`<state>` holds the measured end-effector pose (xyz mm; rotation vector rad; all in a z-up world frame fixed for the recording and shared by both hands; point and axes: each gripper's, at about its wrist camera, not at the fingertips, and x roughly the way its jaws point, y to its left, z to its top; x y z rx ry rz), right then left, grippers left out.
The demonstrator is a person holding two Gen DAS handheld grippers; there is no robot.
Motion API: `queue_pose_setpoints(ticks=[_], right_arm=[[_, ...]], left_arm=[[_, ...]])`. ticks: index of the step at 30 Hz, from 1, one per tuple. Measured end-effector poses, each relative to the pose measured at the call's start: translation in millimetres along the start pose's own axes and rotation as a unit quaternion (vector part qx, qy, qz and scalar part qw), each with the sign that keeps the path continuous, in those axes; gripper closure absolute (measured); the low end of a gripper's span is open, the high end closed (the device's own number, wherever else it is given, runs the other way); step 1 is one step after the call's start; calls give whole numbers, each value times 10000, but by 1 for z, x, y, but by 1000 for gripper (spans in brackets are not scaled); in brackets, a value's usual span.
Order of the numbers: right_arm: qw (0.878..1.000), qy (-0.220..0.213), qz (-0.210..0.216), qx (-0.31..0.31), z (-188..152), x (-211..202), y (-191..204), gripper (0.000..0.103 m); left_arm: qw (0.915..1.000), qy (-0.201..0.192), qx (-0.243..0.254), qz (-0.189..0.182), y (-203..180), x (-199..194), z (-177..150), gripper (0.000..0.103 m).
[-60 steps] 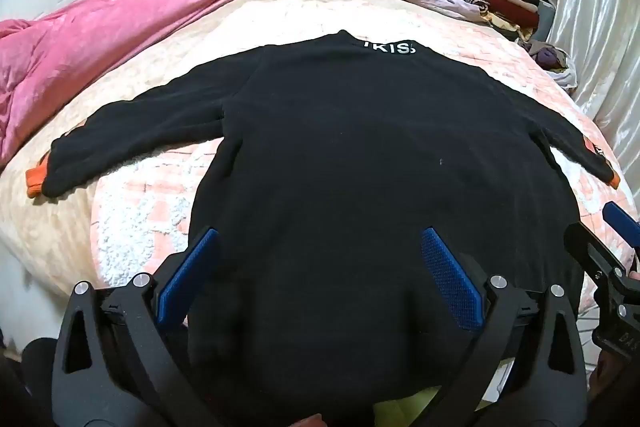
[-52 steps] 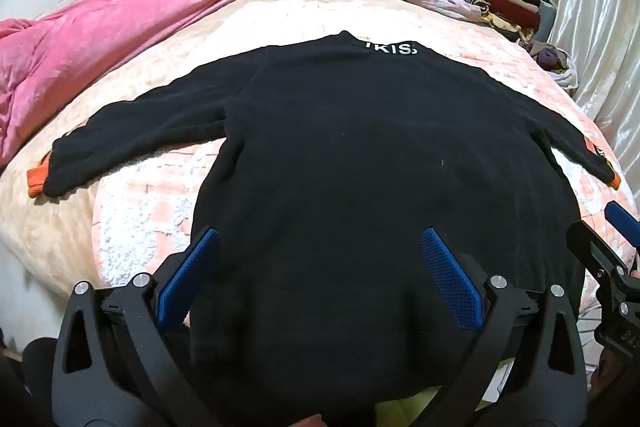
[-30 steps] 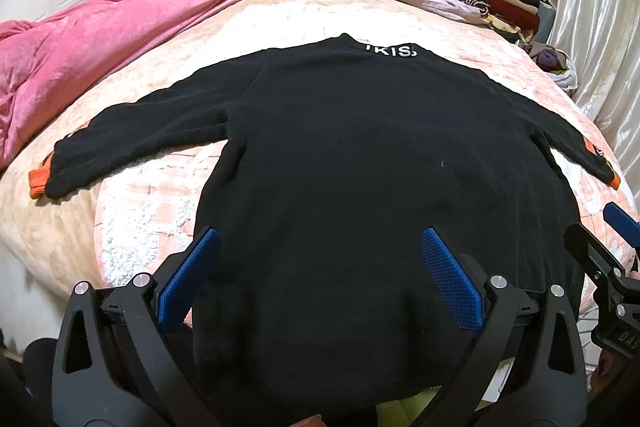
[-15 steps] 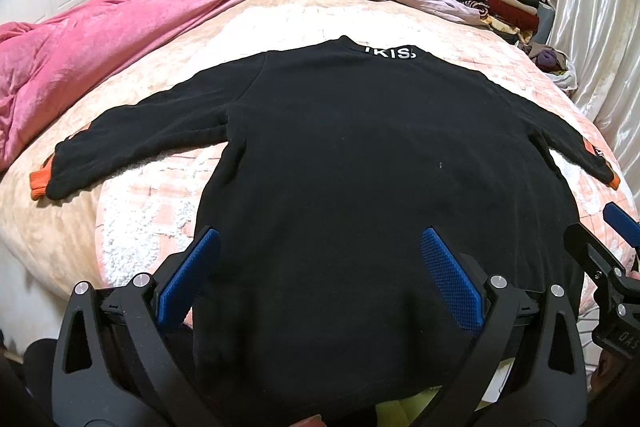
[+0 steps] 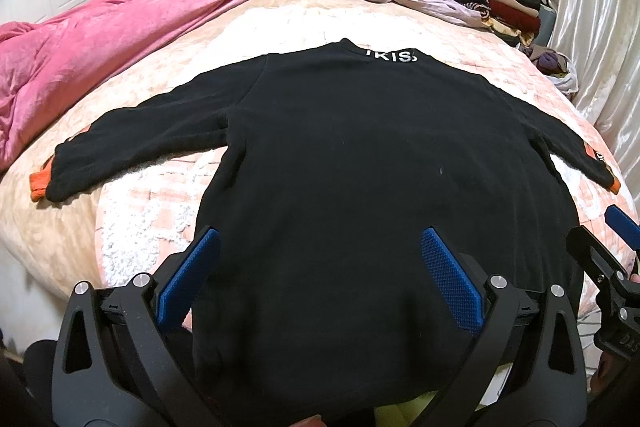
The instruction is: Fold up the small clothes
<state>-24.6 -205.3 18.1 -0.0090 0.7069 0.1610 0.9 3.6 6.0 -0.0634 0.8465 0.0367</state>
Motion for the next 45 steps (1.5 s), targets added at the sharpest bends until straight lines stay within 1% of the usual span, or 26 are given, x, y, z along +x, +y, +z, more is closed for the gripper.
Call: queue_pose_setpoints(ticks=[9, 15, 21, 30, 39, 45], right_arm=[[9999, -52, -52, 69, 6, 4, -9, 4], [9997, -94, -161, 147, 12, 8, -23, 4], [9993, -149, -260, 238, 21, 13, -42, 4], [9980, -275, -421, 381, 37, 26, -71, 4], [9948, -357, -728, 611, 52, 44, -111, 4], [9922, -376, -940, 725, 59, 52, -138, 4]], left_arm=[[10000, 21, 3, 5, -7, 5, 9, 9], [10000, 58, 62, 2, -16, 12, 20, 9], [9999, 75, 82, -25, -27, 22, 37, 9], [9996, 229, 171, -79, -46, 43, 57, 9], [9992, 251, 264, -162, -68, 62, 80, 9], [9987, 317, 268, -285, -80, 78, 95, 9]])
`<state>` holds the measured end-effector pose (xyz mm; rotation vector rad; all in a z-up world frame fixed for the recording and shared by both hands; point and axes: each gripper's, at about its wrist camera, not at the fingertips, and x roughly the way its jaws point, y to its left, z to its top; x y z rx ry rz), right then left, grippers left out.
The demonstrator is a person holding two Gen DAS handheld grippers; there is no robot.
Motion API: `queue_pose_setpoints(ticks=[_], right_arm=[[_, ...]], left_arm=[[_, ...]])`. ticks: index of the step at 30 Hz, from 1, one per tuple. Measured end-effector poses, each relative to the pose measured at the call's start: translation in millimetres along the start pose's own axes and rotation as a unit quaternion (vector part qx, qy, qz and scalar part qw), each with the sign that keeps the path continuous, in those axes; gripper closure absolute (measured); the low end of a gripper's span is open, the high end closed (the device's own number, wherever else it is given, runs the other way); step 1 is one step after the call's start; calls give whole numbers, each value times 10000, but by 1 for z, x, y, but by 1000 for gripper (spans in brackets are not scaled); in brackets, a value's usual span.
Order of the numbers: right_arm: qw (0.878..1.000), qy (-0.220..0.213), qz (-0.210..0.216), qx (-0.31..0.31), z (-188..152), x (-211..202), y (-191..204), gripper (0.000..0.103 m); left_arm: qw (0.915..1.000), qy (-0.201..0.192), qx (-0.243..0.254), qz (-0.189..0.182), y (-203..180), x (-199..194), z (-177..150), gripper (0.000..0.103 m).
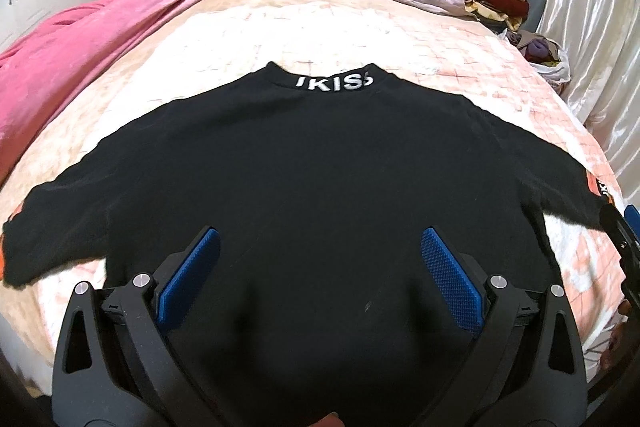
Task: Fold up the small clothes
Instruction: 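Reach the right tool to the orange sleeve cuff and grasp it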
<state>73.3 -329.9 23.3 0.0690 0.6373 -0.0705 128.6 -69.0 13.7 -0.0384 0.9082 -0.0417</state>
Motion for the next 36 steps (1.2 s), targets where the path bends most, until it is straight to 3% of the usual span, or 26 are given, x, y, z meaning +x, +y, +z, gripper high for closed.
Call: queue_pose_setpoints(ticks=[15, 18, 25, 29, 31, 33, 36], right_arm=[[9954, 64, -791, 536, 18, 35, -85, 4], [9912, 160, -1068, 761, 18, 41, -116, 4], [9793, 404, -1574, 1204, 14, 53, -180, 4], [9729, 603, -1498, 1653, 7, 61, -217, 4], [9693, 720, -1447, 1854, 2, 66, -232, 7], [9672, 881, -1454, 1887, -1, 73, -242, 30], [9649, 1036, -1386, 1977, -5, 80, -252, 35]], left_arm=[[9999, 110, 58, -32, -15, 40, 27, 9], [9996, 149, 102, -234, -18, 49, 33, 9], [9987, 204, 407, -240, -29, 74, 47, 9], [9989, 34, 340, -336, -31, 79, 52, 9], [9989, -57, 396, -228, -33, 83, 54, 9], [9991, -66, 406, -117, -34, 89, 54, 9], [9996, -37, 291, 2, -30, 99, 54, 9]])
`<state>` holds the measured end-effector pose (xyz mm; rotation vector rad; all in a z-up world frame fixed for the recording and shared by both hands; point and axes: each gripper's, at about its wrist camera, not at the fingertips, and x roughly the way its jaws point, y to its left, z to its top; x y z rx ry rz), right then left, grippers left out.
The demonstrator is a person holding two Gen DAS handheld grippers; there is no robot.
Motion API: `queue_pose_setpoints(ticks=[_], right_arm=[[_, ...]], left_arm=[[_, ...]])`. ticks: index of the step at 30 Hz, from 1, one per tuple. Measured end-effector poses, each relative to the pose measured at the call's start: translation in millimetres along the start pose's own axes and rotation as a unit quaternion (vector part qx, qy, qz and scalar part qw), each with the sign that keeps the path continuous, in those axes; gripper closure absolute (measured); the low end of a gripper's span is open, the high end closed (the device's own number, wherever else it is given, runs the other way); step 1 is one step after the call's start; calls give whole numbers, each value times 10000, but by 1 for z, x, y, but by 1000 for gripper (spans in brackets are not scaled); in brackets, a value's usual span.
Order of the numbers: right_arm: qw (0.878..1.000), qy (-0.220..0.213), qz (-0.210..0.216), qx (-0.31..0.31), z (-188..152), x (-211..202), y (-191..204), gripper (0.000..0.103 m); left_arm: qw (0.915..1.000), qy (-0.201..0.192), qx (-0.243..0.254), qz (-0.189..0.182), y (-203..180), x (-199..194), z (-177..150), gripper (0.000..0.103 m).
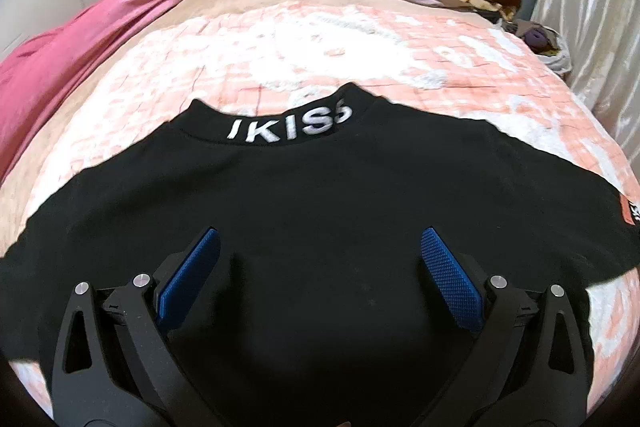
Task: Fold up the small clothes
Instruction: 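Reach the right tool to the orange sleeve cuff and grasp it, then carry the sleeve with the right tool across the shirt body toward the collar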
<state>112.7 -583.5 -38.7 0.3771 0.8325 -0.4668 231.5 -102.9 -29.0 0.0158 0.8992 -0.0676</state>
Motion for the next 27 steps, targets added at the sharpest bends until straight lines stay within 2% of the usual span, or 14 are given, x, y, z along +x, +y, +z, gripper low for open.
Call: queue_pose_setpoints(ticks=[5, 7, 9, 11, 18, 24, 27], right_arm=[[9987, 359, 292, 199, 0, 21, -13, 38], [9982, 368, 420, 200, -2, 24, -15, 45], [9975, 338, 603, 149, -1, 22, -14, 68], [9950, 288, 931, 230, -1, 19, -13, 82], [9925, -172, 1206, -94, -3, -23, 19, 86], [9813, -473, 1764, -613, 0, -65, 82, 87], [9708, -502, 2170, -887, -2, -80, 122, 87]], left_arm=[[9997, 50, -214, 60, 10, 9, -2, 9], [9996, 58, -259, 26, 13, 11, -4, 9], [9997, 52, -251, -19, 14, 12, -6, 9], [9997, 44, -238, -39, 15, 13, -7, 9], [9997, -64, -187, -166, 16, 5, -9, 9], [9993, -108, -286, -220, 28, -2, -10, 9], [9991, -162, -340, -207, 36, -7, -10, 9]])
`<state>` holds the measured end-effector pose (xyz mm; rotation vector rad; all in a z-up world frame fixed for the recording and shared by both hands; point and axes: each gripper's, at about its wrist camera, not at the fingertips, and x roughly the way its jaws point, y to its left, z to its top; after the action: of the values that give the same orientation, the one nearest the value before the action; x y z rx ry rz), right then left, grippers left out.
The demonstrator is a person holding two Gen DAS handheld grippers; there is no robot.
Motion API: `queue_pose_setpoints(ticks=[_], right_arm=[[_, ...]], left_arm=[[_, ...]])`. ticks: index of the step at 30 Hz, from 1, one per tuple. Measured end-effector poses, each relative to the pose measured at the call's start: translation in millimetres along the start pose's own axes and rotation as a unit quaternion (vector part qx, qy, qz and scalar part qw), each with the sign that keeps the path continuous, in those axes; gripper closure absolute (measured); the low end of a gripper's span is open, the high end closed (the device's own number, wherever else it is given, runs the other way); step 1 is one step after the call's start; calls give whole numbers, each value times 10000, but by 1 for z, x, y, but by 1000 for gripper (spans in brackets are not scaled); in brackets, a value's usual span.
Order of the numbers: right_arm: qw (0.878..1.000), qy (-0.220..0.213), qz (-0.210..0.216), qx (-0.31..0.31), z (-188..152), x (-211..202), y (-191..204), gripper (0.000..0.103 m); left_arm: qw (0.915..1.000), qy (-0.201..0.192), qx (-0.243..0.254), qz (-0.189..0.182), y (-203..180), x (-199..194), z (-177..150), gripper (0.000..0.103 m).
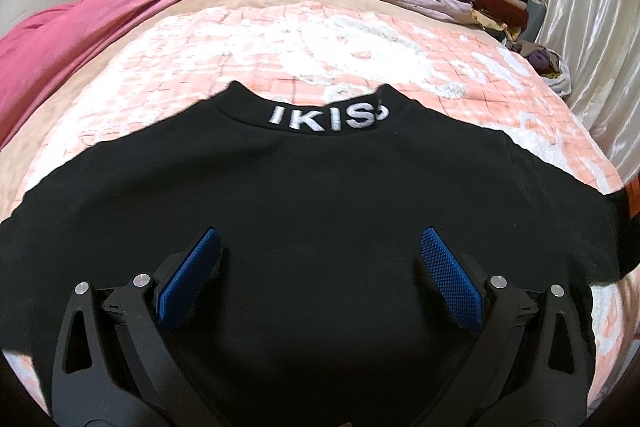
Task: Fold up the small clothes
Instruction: 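Carry the sleeve with the right tool across the shirt body toward the collar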
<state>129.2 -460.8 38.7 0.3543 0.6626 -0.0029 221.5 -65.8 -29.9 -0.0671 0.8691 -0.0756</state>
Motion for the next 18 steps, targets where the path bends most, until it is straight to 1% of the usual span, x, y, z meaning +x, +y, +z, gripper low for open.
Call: queue_pose_setpoints(ticks=[5, 9, 13, 18], right_arm=[[9976, 141, 595, -339, 1, 14, 63, 87], [9918, 396, 1082, -551, -1, 35, 115, 87], [9859, 638, 1358, -743, -7, 57, 156, 87], [9816, 879, 1467, -844, -17, 78, 190, 87]], left_arm=[[9999, -59, -113, 42, 16, -8, 2, 9], [9996, -122, -232, 52, 30, -15, 4, 9], [9993, -115, -360, 43, 47, -19, 4, 9], [9987, -9, -493, -92, 60, -17, 5, 9]])
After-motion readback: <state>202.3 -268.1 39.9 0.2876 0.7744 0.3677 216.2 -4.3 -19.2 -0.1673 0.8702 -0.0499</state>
